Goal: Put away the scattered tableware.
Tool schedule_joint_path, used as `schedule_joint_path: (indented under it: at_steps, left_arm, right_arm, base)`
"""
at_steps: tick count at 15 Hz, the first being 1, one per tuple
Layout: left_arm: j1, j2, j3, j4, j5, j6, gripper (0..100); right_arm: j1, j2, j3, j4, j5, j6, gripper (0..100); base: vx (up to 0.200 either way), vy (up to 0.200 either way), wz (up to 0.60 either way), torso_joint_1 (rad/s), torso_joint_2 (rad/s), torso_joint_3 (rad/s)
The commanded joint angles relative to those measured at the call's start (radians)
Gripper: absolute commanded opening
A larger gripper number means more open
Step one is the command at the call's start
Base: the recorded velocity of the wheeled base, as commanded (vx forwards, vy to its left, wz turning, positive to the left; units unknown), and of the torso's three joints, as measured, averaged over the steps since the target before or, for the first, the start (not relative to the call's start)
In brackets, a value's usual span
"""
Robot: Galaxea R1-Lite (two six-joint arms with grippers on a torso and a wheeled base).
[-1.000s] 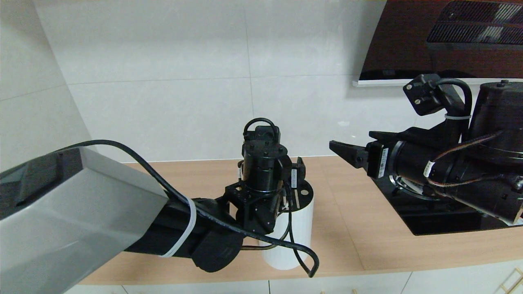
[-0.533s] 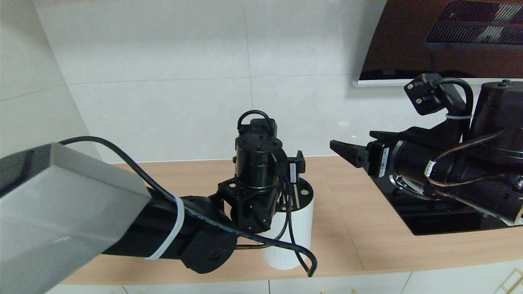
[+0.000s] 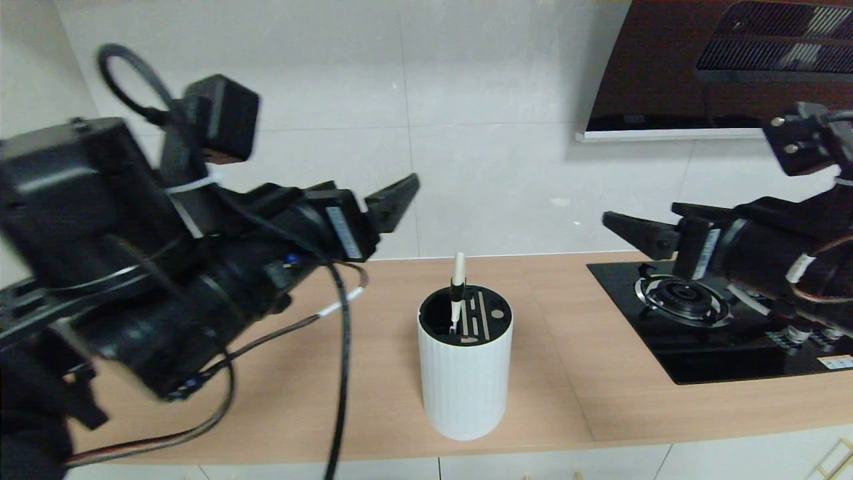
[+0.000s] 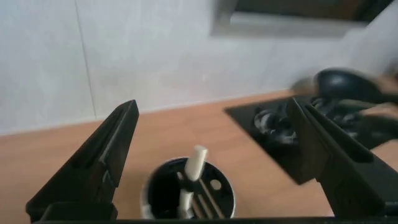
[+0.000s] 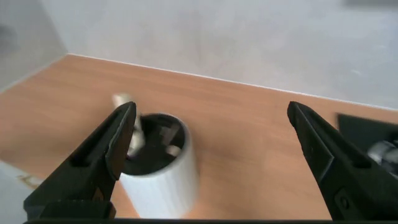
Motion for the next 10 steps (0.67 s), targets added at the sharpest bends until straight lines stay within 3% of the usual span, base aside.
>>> schedule_joint_path:
  at_steps: [1, 2, 4, 5, 6, 8, 10]
  left_arm:
    - [0.186, -0.345, 0.238, 0.019, -0.042, 0.001, 100]
    - [0.229, -0.425, 0.296, 0.036, -0.042, 0.001, 100]
    - [0.252, -0.608, 0.403, 0.151, -0.042, 0.001, 100]
    - [0.253, -0.798, 0.443, 0.312, -0.042, 0.004, 100]
    - [0.279, -0.928, 0.442, 0.442, -0.045, 0.004, 100]
    - [0.347, -1.143, 0.417, 0.668, -0.102, 0.013, 100]
    - [0.439, -1.303, 0.402, 0.806, -0.208, 0.016, 100]
  right_arm:
    - [-0.147, -0.238, 0.193, -0.006, 0.02, 0.0, 100]
    - [-0.205, -0.32, 0.259, -0.006, 0.054, 0.002, 100]
    - [-0.319, -0.492, 0.385, 0.001, 0.162, 0.002, 100]
    - [-0.415, -0.642, 0.462, 0.012, 0.201, -0.006, 100]
    - [-0.449, -0.743, 0.477, 0.078, 0.203, -0.006, 100]
    - [-0.458, -0.964, 0.449, 0.325, 0.203, -0.007, 100]
    - [-0.455, -1.162, 0.374, 0.63, 0.217, -0.012, 100]
  base:
    - [0.0, 0.0, 0.0, 0.0, 0.0, 0.0]
    - [0.0, 0.0, 0.0, 0.0, 0.0, 0.0]
    - [0.0, 0.0, 0.0, 0.0, 0.0, 0.0]
    - [0.0, 0.0, 0.0, 0.0, 0.0, 0.0]
    - [0.0, 0.0, 0.0, 0.0, 0.0, 0.0]
    - [0.0, 0.0, 0.0, 0.0, 0.0, 0.0]
    - [0.0, 0.0, 0.0, 0.0, 0.0, 0.0]
